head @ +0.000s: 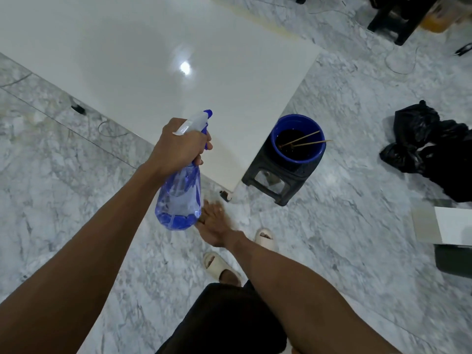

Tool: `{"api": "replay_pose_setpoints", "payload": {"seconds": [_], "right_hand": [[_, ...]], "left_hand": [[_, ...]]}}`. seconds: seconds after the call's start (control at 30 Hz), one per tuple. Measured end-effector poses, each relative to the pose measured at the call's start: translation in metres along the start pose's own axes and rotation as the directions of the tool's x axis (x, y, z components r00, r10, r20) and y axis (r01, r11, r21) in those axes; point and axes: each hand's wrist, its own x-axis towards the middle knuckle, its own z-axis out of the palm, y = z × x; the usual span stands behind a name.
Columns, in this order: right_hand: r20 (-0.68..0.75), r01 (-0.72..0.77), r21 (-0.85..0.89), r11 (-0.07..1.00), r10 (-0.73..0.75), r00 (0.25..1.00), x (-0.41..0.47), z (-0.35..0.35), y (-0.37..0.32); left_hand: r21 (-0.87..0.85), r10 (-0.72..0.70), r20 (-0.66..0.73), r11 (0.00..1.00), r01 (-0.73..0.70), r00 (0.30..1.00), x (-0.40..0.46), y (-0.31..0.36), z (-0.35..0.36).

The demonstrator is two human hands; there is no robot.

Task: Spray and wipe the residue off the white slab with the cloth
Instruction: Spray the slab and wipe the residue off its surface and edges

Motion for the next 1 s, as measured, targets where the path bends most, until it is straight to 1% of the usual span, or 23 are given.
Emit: {"api": "replay_pose_setpoints", "payload": {"seconds": [0.03,0.07,0.1,0.13,0.2,0.23,0.27,0.3,0.4,0.5,0.57,0.63,0.77,0.87,1.0], "right_hand": [[0.01,-0.038,0.207,0.978,0.037,0.999,-0.004,-0.002,-0.006],[0.021,-0.079,0.413,0.907,0.078,0.997,-0.007,-0.008,-0.012],[0.049,-0.109,0.58,0.807,0.099,0.994,-0.01,-0.017,-0.016],[0.068,-0.128,0.705,0.698,0.112,0.991,-0.012,-0.027,-0.019],[0.047,-0.111,0.881,0.46,0.149,0.988,-0.015,-0.058,-0.028],[0.019,-0.074,0.935,0.346,0.159,0.987,-0.014,-0.078,-0.033],[-0.018,-0.024,0.964,0.264,0.156,0.988,-0.012,-0.1,-0.038],[-0.065,0.033,0.978,0.208,0.15,0.986,-0.011,-0.122,-0.042],[-0.208,0.196,0.976,0.092,0.149,0.967,-0.016,-0.193,-0.042],[-0.304,0.312,0.949,-0.032,0.151,0.941,-0.023,-0.262,-0.03],[-0.357,0.375,0.924,-0.076,0.185,0.916,-0.025,-0.303,-0.017],[-0.395,0.425,0.9,-0.097,0.228,0.89,-0.025,-0.341,-0.003],[-0.424,0.469,0.87,-0.151,0.256,0.869,-0.017,-0.409,0.034],[-0.395,0.456,0.868,-0.199,0.282,0.874,0.003,-0.45,0.07],[-0.361,0.442,0.869,-0.221,0.328,0.873,0.037,-0.494,0.122]], "left_hand": [[0.009,0.007,-0.005,1.0,-0.006,1.0,-0.001,0.003,-0.003],[0.018,0.013,-0.012,1.0,-0.013,1.0,-0.001,0.006,-0.006],[0.027,0.019,-0.019,0.999,-0.018,1.0,-0.001,0.008,-0.01],[0.035,0.026,-0.023,0.999,-0.025,0.999,0.0,0.009,-0.013],[0.05,0.055,-0.027,0.997,-0.053,0.998,0.001,0.014,-0.018],[0.053,0.068,-0.03,0.996,-0.067,0.997,0.001,0.016,-0.019],[0.05,0.078,-0.033,0.996,-0.076,0.996,0.002,0.02,-0.018],[0.05,0.086,-0.033,0.995,-0.084,0.996,0.003,0.024,-0.016],[0.063,0.12,-0.01,0.991,-0.119,0.993,0.01,0.039,-0.005],[0.036,0.094,0.029,0.995,-0.095,0.995,0.026,0.057,0.014],[0.055,0.085,0.05,0.995,-0.087,0.995,0.041,0.073,0.031],[0.075,0.083,0.069,0.993,-0.089,0.994,0.062,0.092,0.05],[0.072,0.038,0.095,0.996,-0.045,0.995,0.119,0.127,0.093],[0.081,-0.015,0.104,0.997,0.007,0.994,0.173,0.149,0.131],[0.122,-0.056,0.155,0.992,0.037,0.986,0.24,0.173,0.186]]}}
